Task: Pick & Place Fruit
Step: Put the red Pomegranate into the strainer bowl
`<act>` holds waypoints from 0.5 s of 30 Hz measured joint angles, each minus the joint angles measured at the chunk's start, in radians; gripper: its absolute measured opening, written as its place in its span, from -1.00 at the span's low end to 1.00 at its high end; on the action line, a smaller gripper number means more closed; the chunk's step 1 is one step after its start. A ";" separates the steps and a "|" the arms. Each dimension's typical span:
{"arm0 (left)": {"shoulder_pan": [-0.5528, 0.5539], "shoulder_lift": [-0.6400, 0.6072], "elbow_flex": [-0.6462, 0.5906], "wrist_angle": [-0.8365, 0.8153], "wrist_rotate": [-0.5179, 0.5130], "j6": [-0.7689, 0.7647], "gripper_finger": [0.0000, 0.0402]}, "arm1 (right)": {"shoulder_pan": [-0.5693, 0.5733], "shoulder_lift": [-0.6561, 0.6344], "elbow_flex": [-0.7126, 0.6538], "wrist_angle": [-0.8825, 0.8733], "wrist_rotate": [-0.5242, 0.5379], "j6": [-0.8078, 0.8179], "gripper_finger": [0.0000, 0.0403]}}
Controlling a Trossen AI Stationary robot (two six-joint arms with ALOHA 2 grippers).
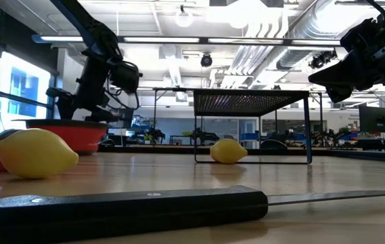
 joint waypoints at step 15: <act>0.000 0.000 0.000 0.003 0.050 0.007 0.41 | 0.000 0.000 0.000 0.000 0.000 0.000 -0.99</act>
